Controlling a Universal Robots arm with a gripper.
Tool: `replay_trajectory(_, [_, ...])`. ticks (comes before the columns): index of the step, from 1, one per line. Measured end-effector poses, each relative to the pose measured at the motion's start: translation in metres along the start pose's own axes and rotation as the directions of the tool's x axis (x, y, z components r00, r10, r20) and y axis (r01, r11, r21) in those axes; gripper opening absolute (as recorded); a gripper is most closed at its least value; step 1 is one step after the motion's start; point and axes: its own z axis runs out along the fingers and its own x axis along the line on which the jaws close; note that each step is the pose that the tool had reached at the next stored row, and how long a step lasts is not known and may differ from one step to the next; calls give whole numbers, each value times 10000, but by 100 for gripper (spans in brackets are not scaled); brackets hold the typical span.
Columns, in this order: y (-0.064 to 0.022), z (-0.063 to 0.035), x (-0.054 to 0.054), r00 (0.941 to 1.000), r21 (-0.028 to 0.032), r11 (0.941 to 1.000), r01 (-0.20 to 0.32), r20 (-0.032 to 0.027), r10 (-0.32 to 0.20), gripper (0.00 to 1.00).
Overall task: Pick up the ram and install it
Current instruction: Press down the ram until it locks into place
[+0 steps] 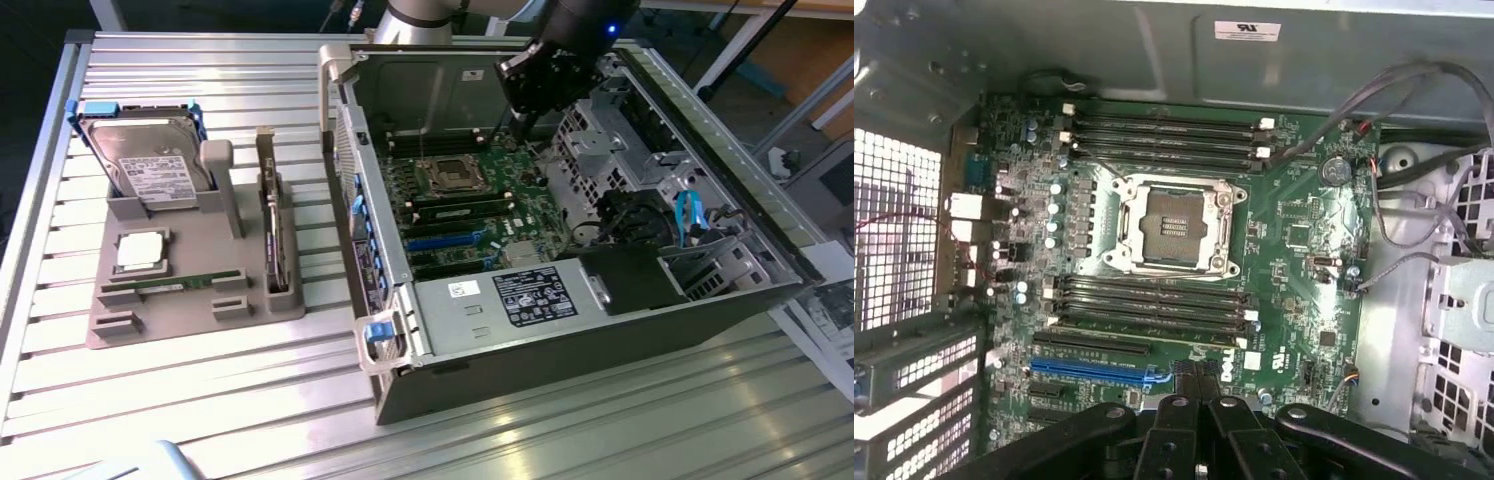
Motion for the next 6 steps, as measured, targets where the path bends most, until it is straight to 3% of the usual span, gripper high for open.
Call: replay_trajectory(6, [0,0,0,9990,-32,9990,-447,2,447,11])
